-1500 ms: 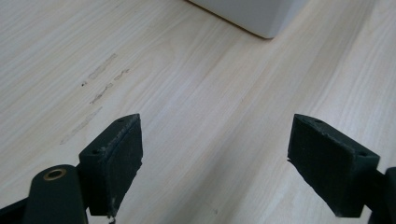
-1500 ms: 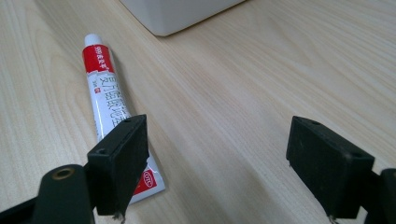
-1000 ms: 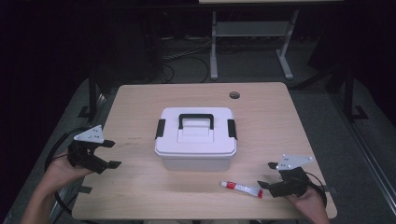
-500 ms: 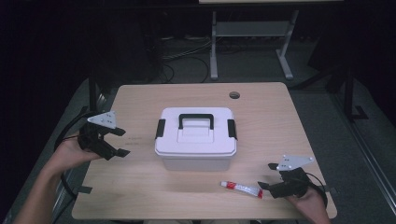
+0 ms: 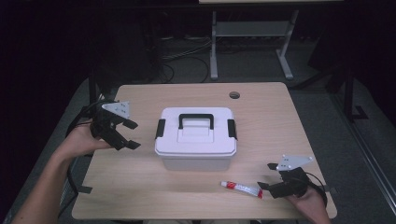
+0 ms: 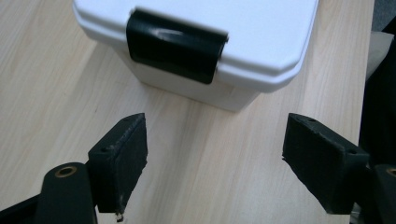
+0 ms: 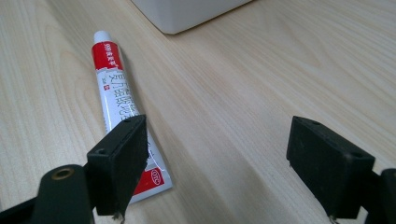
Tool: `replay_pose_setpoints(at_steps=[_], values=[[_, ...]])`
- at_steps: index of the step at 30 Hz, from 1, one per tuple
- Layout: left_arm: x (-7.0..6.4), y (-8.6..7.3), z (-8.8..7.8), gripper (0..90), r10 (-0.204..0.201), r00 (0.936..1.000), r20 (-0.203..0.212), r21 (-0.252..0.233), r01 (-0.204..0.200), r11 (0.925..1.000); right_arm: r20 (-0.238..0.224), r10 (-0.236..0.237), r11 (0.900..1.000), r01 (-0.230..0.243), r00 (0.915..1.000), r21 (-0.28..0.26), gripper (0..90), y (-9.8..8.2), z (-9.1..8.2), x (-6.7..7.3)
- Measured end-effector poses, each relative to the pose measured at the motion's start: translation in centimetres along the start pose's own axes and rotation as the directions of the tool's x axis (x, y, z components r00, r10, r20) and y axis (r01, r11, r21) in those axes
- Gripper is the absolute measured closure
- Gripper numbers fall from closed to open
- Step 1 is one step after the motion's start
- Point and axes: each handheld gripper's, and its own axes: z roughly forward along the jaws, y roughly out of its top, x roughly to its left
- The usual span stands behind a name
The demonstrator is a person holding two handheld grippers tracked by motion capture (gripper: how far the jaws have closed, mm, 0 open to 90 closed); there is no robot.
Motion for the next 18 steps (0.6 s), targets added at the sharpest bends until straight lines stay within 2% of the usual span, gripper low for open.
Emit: replay_pose_setpoints(at_steps=[11, 18], values=[[1.0, 3.9, 0.2, 22.7, 0.040, 0.9980, 0.049, 0.005, -0.040, 0.9992, -0.012, 0.005, 1.000, -0.005, 0.9999, 0.001, 20.6, 0.0, 0.0, 0.0], [1.4, 5.7, 0.7, 23.0, 0.055, 0.9961, 0.069, 0.018, -0.057, 0.9982, -0.010, 0.003, 1.000, -0.003, 0.9999, -0.003, 20.5, -0.1, -0.1, 0.0]])
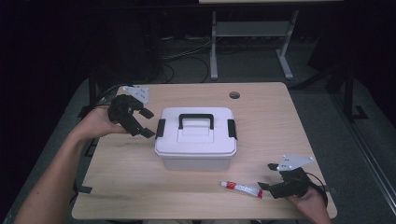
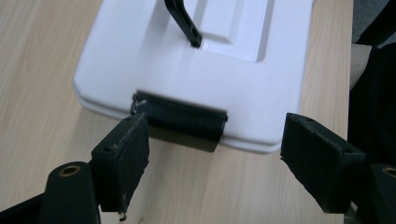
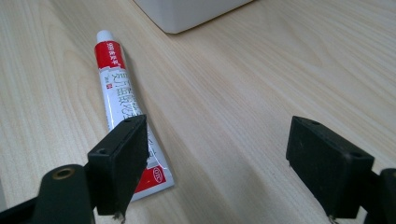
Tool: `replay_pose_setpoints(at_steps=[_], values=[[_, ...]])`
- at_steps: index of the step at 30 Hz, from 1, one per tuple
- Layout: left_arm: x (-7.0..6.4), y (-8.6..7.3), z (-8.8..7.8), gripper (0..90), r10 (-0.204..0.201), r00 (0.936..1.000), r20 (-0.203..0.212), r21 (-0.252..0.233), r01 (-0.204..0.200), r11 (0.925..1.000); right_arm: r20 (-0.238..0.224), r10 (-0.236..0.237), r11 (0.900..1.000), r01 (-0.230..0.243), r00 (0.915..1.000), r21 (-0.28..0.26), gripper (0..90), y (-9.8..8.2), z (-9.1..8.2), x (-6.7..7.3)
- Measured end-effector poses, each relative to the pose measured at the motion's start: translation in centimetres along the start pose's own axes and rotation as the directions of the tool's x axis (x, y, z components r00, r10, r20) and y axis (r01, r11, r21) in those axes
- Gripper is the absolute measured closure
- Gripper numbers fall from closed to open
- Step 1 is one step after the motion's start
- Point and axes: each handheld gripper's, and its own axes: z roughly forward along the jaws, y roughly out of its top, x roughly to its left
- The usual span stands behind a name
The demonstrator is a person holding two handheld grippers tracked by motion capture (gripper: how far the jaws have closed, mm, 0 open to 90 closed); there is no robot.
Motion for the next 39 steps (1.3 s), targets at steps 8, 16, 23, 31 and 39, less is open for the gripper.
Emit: replay_pose_setpoints(at_steps=[8, 16, 23, 31, 39], values=[[0.8, 2.3, 0.6, 23.2, 0.024, 0.9995, 0.022, 0.002, -0.024, 0.9997, -0.003, -0.004, 1.000, 0.004, 1.0000, -0.002, 20.6, 0.0, -0.1, 0.0], [1.4, 4.0, 1.4, 23.7, 0.030, 0.9986, 0.045, 0.006, -0.030, 0.9995, -0.006, -0.002, 1.000, 0.002, 1.0000, -0.004, 20.7, 0.0, -0.2, 0.0], [2.2, 5.6, 2.1, 24.1, 0.045, 0.9969, 0.065, 0.013, -0.046, 0.9988, -0.007, -0.004, 1.000, 0.004, 1.0000, -0.006, 21.0, 0.0, -0.2, 0.0], [2.8, 6.9, 3.3, 25.3, 0.044, 0.9944, 0.096, 0.025, -0.046, 0.9986, -0.013, -0.004, 1.000, 0.004, 0.9999, -0.007, 21.2, 0.0, -0.2, 0.0], [3.3, 8.1, 4.5, 28.4, 0.052, 0.9916, 0.118, 0.035, -0.057, 0.9978, -0.015, -0.005, 1.000, 0.005, 0.9999, -0.006, 21.3, 0.0, -0.2, 0.0]])
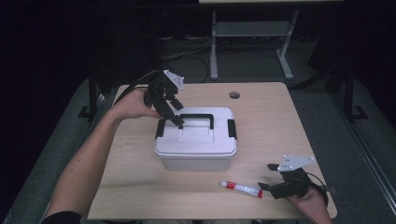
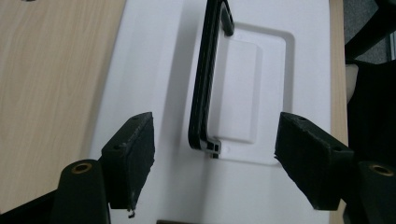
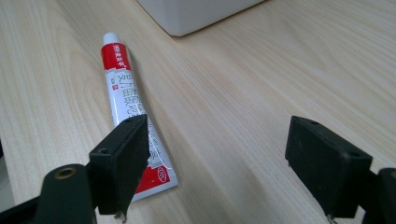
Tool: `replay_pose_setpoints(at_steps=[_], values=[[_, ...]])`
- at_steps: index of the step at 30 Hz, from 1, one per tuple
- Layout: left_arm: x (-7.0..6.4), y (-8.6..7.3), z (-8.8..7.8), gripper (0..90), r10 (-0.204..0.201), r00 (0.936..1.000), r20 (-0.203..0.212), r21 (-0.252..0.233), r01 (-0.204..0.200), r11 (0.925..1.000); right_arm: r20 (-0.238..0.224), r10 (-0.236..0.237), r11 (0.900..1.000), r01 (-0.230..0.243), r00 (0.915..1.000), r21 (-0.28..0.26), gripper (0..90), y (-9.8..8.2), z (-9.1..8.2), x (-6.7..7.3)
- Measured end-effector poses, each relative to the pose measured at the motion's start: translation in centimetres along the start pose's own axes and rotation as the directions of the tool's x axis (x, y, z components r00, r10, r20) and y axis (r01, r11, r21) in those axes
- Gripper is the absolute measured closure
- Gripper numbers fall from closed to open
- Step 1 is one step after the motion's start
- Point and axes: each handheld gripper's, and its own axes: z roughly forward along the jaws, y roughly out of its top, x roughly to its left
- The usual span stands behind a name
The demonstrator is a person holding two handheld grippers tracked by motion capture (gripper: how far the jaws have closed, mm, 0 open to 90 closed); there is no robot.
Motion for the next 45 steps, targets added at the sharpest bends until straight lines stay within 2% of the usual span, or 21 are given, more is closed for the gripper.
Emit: replay_pose_setpoints(at_steps=[5, 15, 18, 28, 36, 45], values=[[0.2, 0.5, 0.3, 31.0, 0.002, 1.0000, 0.010, -0.014, -0.002, 0.9999, 0.000, -0.003, 1.000, 0.003, 1.0000, 0.000, 21.3, 0.0, 0.0, 0.0], [0.6, 1.8, 1.5, 36.5, 0.007, 0.9993, 0.037, 0.021, -0.008, 0.9998, -0.009, 0.006, 1.000, -0.006, 0.9999, 0.003, 21.4, 0.0, 0.0, 0.1], [0.8, 2.3, 1.9, 41.4, 0.013, 0.9990, 0.044, 0.044, -0.015, 0.9989, -0.010, 0.001, 1.000, -0.001, 0.9999, 0.006, 21.4, 0.0, 0.1, 0.2], [0.8, 3.2, 2.7, 56.5, 0.026, 0.9969, 0.074, 0.066, -0.030, 0.9974, -0.011, -0.003, 1.000, 0.003, 0.9999, 0.006, 21.6, 0.0, 0.1, 0.2], [0.6, 3.4, 2.7, 70.0, 0.036, 0.9969, 0.070, 0.072, -0.041, 0.9966, -0.013, -0.002, 1.000, 0.002, 0.9999, 0.009, 21.6, 0.1, 0.2, 0.2], [0.3, 3.6, 2.6, 74.4, 0.046, 0.9967, 0.067, 0.083, -0.051, 0.9952, -0.016, -0.009, 1.000, 0.009, 0.9998, 0.007, 21.6, 0.2, 0.3, 0.3]])
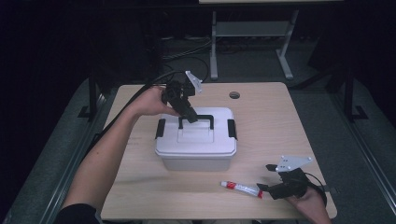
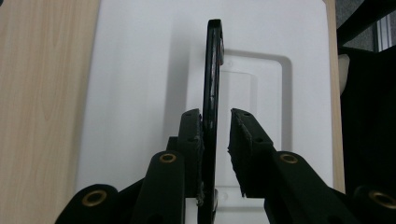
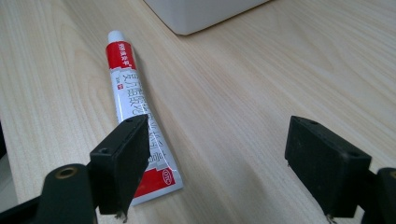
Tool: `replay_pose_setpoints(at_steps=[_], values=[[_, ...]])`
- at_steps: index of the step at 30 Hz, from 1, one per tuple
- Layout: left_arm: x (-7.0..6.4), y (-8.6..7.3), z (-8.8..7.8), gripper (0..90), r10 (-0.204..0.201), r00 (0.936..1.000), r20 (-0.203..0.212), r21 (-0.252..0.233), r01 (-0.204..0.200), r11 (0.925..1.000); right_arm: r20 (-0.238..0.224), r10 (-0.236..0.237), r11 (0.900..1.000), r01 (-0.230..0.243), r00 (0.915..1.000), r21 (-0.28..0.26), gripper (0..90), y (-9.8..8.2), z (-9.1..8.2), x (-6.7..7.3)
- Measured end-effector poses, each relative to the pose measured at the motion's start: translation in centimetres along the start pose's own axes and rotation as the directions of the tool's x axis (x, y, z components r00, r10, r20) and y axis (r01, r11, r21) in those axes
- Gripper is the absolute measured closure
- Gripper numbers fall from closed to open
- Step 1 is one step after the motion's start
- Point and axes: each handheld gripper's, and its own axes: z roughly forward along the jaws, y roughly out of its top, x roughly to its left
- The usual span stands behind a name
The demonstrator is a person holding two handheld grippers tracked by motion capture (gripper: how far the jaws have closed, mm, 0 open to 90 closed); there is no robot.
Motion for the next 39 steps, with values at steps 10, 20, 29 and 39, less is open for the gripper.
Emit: replay_pose_setpoints(at_steps=[10, 20, 29, 39], values=[[-0.2, 0.1, 0.2, 79.9, 0.013, 0.9999, 0.001, 0.020, -0.013, 0.9997, 0.000, -0.001, 1.000, 0.001, 1.0000, 0.002, 21.6, 0.0, 0.0, 0.0], [-0.6, 0.2, 0.3, 83.3, 0.027, 0.9996, -0.009, 0.019, -0.026, 0.9995, 0.000, -0.004, 1.000, 0.004, 1.0000, -0.002, 21.6, 0.0, 0.0, 0.0], [-1.0, 0.2, 0.3, 83.7, 0.025, 0.9993, -0.026, 0.015, -0.025, 0.9996, -0.002, -0.009, 1.000, 0.009, 1.0000, 0.000, 21.6, 0.1, 0.1, 0.1], [-1.0, 0.3, 0.2, 84.0, 0.026, 0.9993, -0.027, 0.009, -0.026, 0.9996, -0.005, -0.004, 1.000, 0.004, 1.0000, 0.000, 21.6, 0.1, 0.2, 0.1]])
